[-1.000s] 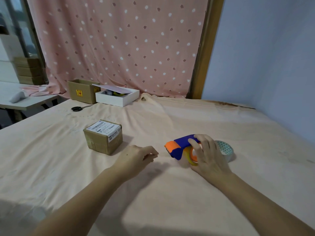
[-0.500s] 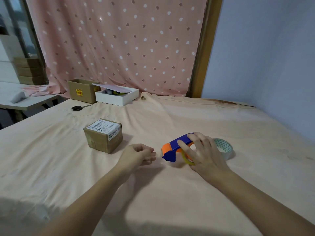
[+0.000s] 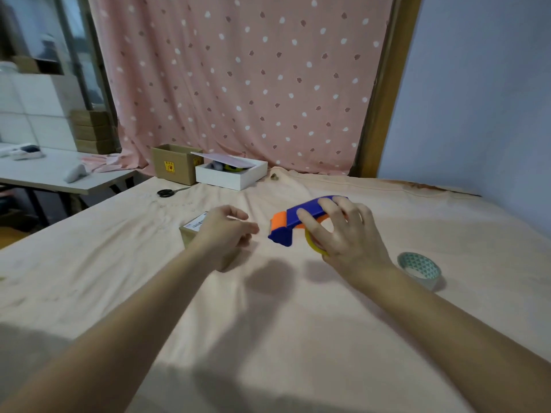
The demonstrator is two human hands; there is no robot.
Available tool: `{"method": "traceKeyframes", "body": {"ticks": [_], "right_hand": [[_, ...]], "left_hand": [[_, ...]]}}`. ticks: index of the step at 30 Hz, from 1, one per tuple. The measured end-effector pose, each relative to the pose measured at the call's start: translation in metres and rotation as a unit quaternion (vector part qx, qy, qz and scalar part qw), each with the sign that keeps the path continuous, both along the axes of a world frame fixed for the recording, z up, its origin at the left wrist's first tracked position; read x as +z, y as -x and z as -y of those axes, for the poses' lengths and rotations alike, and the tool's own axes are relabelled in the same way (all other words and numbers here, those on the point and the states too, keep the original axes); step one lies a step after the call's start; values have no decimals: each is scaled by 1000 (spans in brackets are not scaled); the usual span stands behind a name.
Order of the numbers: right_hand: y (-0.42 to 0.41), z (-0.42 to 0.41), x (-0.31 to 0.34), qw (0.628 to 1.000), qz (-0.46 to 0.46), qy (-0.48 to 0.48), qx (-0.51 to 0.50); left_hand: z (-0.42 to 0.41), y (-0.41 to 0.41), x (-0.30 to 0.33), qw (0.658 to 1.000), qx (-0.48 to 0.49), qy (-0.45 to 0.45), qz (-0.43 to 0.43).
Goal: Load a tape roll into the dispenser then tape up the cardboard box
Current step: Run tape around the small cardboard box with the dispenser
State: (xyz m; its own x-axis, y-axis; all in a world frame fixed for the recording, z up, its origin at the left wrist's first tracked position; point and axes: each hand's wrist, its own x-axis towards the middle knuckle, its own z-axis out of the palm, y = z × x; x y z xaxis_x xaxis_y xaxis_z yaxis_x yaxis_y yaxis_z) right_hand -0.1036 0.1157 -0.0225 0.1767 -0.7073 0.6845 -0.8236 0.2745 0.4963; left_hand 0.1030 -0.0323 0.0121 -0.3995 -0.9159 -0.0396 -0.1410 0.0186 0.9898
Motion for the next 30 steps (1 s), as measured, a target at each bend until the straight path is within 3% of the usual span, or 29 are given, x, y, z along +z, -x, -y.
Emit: {"method": "traceKeyframes", "body": {"ticks": [3,14,30], "right_hand": [[-24,29,18,999,26,-18,-18],[-75,101,24,989,97,-100,-49],[28,-28,8,975,144,-63,-160]], "left_hand": [[30,-11,26,995,1,61,84],[91,-41,11,994,35,35,93],[-12,78,-35,997,-73,-28,-6]]}}
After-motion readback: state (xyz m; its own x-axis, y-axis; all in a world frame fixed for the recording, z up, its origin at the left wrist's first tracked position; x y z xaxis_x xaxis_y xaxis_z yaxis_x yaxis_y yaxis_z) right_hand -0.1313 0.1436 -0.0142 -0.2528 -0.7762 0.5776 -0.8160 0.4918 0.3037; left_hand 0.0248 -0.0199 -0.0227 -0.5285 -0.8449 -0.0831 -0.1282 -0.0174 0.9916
